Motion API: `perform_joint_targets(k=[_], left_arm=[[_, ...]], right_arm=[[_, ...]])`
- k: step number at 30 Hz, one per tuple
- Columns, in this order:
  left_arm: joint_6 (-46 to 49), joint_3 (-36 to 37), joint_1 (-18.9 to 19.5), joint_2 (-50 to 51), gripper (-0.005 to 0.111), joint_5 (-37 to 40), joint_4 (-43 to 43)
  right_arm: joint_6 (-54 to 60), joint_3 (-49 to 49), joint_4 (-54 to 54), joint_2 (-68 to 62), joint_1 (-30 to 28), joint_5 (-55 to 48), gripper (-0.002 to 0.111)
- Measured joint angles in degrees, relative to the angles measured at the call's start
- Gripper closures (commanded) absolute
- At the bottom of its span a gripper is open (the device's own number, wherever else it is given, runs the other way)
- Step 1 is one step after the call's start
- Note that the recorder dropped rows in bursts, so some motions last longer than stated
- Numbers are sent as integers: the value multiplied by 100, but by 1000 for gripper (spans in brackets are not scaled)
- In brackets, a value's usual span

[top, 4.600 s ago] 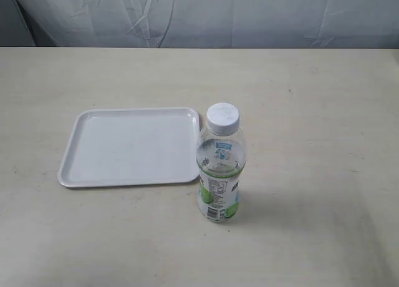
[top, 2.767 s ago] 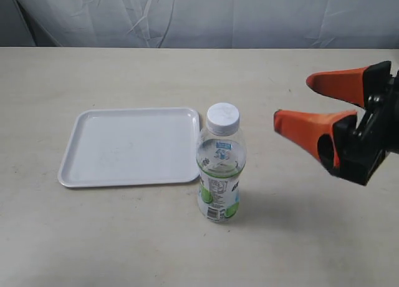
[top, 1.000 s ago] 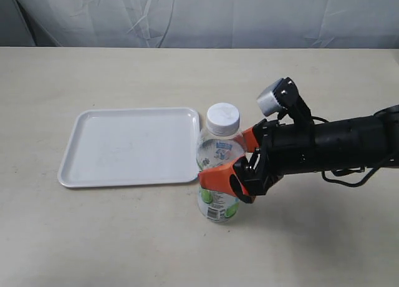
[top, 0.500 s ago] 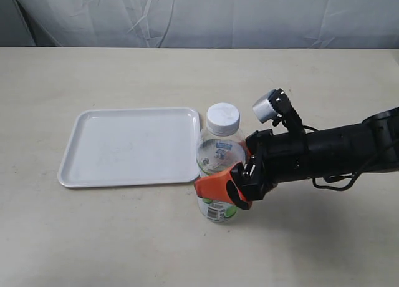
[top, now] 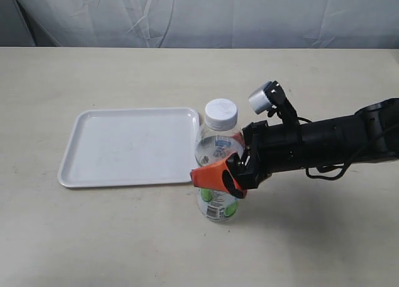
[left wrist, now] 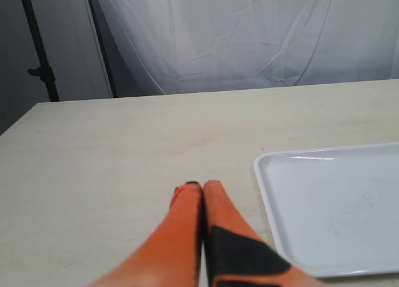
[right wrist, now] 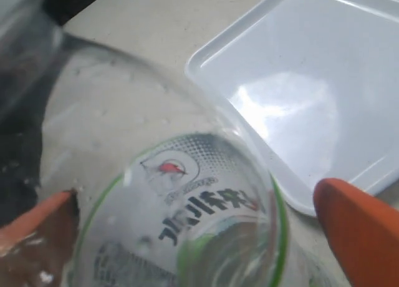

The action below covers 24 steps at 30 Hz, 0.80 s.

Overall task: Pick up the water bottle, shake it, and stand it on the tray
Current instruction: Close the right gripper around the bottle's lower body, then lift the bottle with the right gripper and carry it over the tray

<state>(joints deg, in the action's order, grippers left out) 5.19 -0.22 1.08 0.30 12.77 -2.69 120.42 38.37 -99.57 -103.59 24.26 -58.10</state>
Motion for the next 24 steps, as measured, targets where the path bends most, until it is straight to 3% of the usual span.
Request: perform_joint_targets(k=[6, 8, 9, 11, 13, 20, 24], left_arm=[[0, 0, 0, 0, 106, 0, 0], [0, 0, 0, 0, 106, 0, 0], [0, 0, 0, 0, 106, 0, 0], [0, 0, 0, 0, 106, 0, 0], [0, 0, 0, 0, 106, 0, 0], [0, 0, 0, 0, 106, 0, 0], [0, 0, 0, 0, 106, 0, 0]], right_arm=[[0, 0, 0, 0, 0, 12, 4], [-35, 0, 0, 0, 0, 84, 15], [-71, 0, 0, 0, 0, 136, 28], [-122, 0, 0, 0, 0, 277, 63], [-115, 9, -21, 0, 0, 436, 108], [-862, 54, 72, 51, 0, 238, 109], [-1399, 913, 135, 692, 0, 630, 109]])
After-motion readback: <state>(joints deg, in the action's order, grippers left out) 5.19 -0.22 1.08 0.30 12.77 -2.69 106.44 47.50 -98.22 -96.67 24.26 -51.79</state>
